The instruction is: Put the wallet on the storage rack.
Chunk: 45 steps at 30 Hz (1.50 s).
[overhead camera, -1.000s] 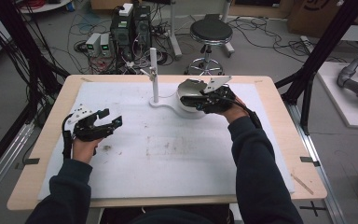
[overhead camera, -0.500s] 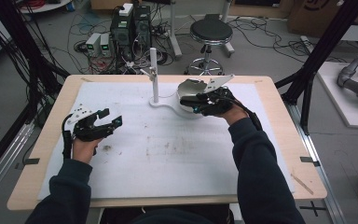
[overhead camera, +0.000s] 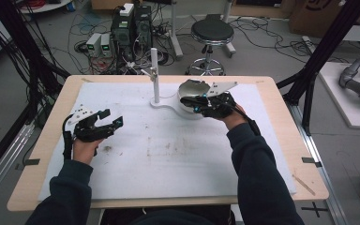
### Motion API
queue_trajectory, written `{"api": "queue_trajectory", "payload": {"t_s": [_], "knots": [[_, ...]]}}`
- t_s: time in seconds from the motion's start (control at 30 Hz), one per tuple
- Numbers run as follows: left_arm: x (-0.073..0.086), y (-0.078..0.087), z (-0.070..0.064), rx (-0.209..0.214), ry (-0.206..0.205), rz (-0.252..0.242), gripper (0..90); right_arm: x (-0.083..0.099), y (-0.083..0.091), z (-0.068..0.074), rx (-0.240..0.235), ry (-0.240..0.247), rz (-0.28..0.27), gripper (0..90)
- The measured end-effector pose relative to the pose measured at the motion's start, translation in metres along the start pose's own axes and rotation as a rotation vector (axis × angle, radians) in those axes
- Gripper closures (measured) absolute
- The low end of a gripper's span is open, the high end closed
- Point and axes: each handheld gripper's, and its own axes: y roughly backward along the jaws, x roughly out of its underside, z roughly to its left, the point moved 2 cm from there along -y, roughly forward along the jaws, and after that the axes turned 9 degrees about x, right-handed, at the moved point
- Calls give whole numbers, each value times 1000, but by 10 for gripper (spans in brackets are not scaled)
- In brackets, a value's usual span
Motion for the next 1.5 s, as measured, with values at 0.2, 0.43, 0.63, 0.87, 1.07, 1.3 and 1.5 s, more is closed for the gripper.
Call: {"api": "queue_trajectory", "payload": {"t_s": [0.2,0.43,0.63,0.87,1.07,1.3,1.5], "knots": [[0,0,1,1,-3,1,290,10,20,-6,25,-144,-71,334],[0,0,2,-1,10,2,257,44,65,-11,166,-206,-59,224],[-1,-2,1,3,7,0,223,93,89,-7,274,-229,23,216],[-1,-6,-2,8,-4,-2,223,130,102,-3,291,-311,49,214],[-1,-5,-2,5,-7,2,223,134,104,-7,308,-342,35,214],[-2,-2,-4,12,-15,1,223,130,101,-2,309,-336,38,213],[-2,-2,-6,22,-24,5,223,130,100,0,322,-332,51,213]]}}
